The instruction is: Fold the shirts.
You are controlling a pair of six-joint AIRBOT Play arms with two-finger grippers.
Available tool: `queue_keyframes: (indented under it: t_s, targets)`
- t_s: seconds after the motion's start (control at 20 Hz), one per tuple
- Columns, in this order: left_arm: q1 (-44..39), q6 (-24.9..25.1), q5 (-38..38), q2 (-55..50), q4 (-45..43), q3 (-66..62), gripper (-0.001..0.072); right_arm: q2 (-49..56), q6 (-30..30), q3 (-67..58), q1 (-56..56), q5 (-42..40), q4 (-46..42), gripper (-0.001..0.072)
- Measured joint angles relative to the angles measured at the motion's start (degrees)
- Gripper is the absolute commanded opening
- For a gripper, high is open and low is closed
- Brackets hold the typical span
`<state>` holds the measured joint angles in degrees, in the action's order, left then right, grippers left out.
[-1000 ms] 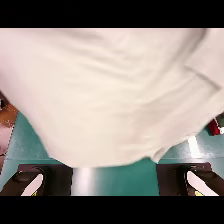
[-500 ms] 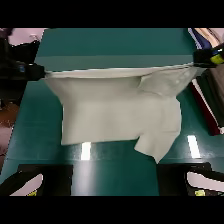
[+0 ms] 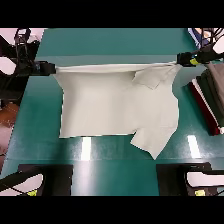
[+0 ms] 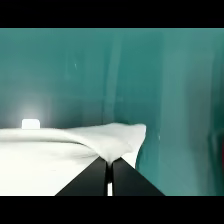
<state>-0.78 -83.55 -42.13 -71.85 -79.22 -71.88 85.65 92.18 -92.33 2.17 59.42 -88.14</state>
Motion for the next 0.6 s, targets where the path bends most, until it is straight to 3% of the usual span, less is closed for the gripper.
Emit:
queue_keyframes:
  t_s: [0.2,0.6]
  targets:
    - [0.0,0.0,0.9,-2.5,-0.6,0.0,0.0026,2.6,0.2,0.3,0.0,-0.5,0.0,0.0014]
    - [0.0,-0.3,-11.4,-5.3,-5.0,3.1,0.0027,2.8,0.3,8.0,0.0,5.3,0.2,0.0016]
